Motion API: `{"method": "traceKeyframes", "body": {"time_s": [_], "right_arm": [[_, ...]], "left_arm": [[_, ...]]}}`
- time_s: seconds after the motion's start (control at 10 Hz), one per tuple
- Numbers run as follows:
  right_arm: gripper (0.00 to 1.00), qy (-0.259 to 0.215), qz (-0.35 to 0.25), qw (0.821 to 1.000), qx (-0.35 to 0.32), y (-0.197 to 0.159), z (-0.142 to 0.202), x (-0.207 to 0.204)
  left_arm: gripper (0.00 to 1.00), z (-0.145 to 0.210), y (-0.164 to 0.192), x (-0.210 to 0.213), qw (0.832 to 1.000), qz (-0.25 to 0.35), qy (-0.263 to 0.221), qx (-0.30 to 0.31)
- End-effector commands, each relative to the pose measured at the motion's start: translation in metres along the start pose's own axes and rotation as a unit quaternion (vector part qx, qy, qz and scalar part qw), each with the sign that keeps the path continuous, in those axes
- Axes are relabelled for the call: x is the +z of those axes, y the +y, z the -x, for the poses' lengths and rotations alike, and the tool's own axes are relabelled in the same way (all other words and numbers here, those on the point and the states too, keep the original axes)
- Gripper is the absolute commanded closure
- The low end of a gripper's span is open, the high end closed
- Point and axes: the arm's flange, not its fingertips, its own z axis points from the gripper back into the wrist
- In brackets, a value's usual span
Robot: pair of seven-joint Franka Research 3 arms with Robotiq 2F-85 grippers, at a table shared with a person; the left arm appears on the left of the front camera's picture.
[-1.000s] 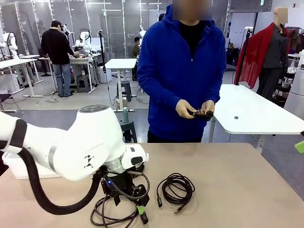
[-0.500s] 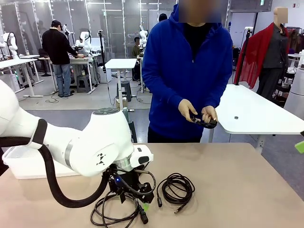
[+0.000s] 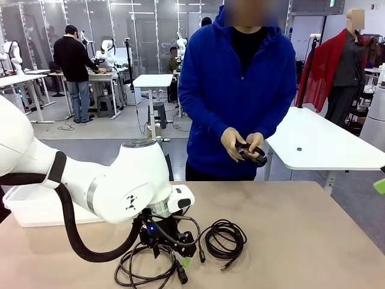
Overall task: Organize and store the cables.
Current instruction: Place the Power Cable into the Organizing box.
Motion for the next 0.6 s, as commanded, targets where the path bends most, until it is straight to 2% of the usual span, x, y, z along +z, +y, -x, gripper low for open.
{"method": "traceKeyframes", "body": {"time_s": [0.0,0.5], "right_arm": [[0.0,0.0,-0.002,1.0,0.002,0.0006,-0.0006,-0.0012],[0.0,0.0,-0.002,1.0,0.002,0.0006,-0.0006,-0.0012]], "left_arm": [[0.0,-0.0086,-0.0056,-0.0009,1.0,-0.011,-0.003,0.006],[0.0,-0.0097,-0.006,-0.0008,1.0,-0.013,0.002,0.008]]}}
